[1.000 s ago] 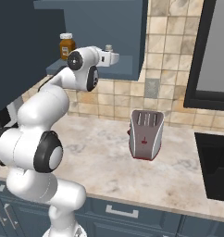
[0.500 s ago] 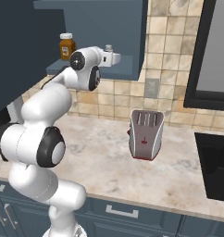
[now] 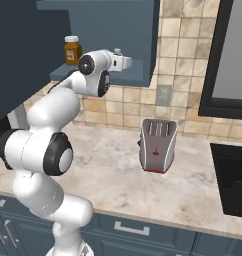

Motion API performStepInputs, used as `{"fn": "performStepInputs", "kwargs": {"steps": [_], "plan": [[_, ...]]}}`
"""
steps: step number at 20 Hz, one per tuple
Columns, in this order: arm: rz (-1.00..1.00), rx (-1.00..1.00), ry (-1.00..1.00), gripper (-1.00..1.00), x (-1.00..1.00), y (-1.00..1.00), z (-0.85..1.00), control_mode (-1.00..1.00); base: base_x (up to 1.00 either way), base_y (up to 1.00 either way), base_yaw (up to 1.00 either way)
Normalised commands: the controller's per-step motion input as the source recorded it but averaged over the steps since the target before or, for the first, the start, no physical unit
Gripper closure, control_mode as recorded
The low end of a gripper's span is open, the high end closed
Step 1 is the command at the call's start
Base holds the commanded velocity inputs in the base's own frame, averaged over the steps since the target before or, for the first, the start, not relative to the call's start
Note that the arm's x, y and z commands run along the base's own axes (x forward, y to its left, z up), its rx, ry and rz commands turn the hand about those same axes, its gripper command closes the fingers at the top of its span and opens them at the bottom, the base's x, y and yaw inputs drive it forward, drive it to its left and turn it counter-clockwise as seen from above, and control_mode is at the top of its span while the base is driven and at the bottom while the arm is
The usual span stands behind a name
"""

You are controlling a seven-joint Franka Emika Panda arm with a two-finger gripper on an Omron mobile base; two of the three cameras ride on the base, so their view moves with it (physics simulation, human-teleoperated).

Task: Collect the turmeric, ketchup, and shaker from the cabinet and place them next to the stove.

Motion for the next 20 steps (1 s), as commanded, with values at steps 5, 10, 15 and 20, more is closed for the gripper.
{"fn": "performStepInputs", "kwargs": {"steps": [5,10,15,20], "plan": [[0.0,0.0,0.0,-1.0,0.1,-0.07,0.0,-1.0,0.0,0.0,0.0],[0.0,0.0,0.0,1.0,0.03,-0.12,0.0,-1.0,0.0,0.0,0.0],[0.0,0.0,0.0,1.0,0.03,-0.05,0.0,-1.0,0.0,0.0,0.0],[0.0,0.0,0.0,1.0,0.07,-0.01,0.0,-1.0,0.0,0.0,0.0]]}}
